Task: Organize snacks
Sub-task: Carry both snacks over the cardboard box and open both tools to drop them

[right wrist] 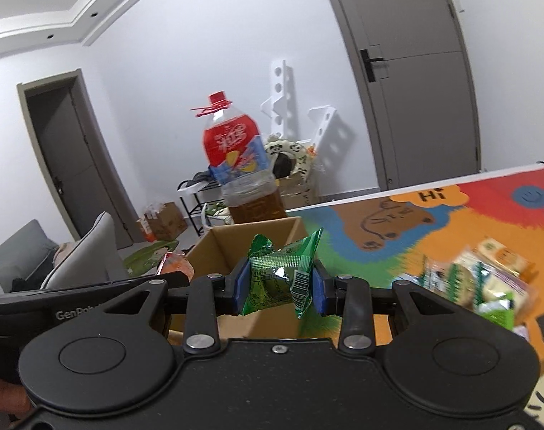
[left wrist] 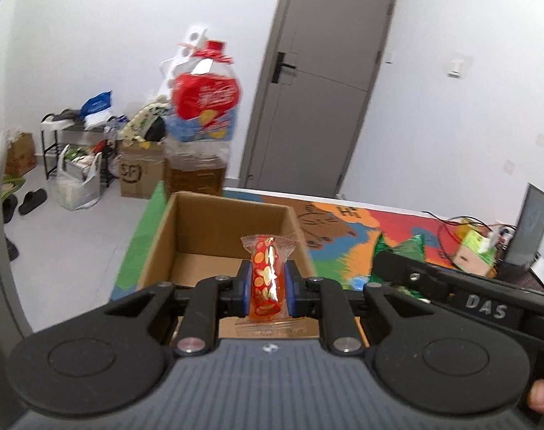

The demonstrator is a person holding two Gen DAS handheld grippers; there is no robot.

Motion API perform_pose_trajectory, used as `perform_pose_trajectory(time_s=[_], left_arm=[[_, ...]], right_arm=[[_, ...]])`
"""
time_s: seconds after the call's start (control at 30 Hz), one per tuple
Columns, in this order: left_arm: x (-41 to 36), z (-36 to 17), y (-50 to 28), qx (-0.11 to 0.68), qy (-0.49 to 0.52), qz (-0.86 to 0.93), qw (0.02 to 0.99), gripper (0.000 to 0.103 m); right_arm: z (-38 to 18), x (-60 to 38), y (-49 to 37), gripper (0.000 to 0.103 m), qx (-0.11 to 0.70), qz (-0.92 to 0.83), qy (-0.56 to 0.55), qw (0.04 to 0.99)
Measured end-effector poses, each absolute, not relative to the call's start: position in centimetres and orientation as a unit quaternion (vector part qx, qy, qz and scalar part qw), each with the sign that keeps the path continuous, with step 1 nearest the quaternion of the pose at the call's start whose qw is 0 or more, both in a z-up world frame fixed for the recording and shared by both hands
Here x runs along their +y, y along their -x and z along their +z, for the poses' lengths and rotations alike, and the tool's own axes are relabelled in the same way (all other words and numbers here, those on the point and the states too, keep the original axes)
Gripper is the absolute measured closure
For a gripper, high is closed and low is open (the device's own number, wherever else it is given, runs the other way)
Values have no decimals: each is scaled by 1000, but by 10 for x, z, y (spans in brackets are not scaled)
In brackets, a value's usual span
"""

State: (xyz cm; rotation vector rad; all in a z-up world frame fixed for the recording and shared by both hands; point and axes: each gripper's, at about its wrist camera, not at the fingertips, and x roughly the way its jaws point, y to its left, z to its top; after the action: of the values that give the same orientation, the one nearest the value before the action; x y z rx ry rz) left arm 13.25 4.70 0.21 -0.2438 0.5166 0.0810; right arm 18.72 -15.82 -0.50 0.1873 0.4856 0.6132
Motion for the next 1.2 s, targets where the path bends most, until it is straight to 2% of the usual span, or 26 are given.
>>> perform_pose_trajectory(time_s=[0.43, 0.5, 0.7, 0.8, 0.97, 1.1, 1.2], left_arm=[[91, -13, -149, 271, 142, 65, 950, 85], [93, -15, -152, 276, 142, 69, 948, 82], [101, -21, -152, 286, 158, 71, 942, 81], [105, -18, -146, 281, 159, 78, 943, 77], [109, -16, -137, 274, 168, 87, 943, 68], [109, -15, -134, 273, 172, 88, 943, 64], [105, -14, -130, 270, 173, 85, 943, 55]], right_arm=[[-9, -115, -204, 67, 248, 323, -82, 909], [-11, -112, -207, 67, 253, 324, -82, 908], [-19, -103, -213, 67, 265, 320, -81, 906], [-20, -101, -215, 67, 267, 320, -88, 905], [-23, -99, -218, 61, 273, 315, -101, 903], [-23, -103, -212, 48, 270, 311, -99, 906], [-22, -109, -208, 44, 268, 305, -100, 908]])
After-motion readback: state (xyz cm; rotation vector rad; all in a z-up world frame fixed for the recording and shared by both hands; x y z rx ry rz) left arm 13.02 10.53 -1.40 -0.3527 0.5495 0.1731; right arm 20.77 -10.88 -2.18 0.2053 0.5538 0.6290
